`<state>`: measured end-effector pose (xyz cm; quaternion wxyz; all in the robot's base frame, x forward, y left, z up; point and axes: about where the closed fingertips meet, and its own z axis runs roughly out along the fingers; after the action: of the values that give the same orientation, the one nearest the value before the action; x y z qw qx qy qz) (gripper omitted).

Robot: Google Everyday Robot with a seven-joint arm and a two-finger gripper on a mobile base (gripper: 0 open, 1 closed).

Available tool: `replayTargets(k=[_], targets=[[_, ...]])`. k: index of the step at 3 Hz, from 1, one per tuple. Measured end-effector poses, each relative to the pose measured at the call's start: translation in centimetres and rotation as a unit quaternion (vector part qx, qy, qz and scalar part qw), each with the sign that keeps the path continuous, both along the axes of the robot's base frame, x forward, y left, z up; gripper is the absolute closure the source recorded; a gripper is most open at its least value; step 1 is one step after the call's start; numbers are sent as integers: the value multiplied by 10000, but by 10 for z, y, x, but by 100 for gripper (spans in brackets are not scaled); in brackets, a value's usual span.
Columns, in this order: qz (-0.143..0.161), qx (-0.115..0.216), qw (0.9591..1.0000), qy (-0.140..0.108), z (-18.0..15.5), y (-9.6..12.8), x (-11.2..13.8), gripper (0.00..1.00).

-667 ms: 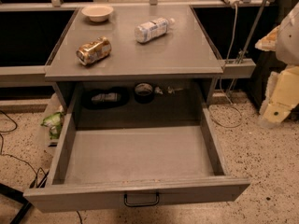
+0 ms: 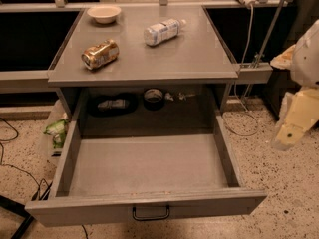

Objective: Close top drawer

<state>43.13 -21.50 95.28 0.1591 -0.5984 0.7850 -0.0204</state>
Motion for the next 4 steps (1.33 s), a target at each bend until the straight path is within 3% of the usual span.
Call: replayTargets(k=[1,2,4], targets=[[-73,63,9999,112,-44,1,-20,0],[-86,218,9988,432,-97,-5,-52,0],[-44,223,9983,545,-105,-2,-59,0]])
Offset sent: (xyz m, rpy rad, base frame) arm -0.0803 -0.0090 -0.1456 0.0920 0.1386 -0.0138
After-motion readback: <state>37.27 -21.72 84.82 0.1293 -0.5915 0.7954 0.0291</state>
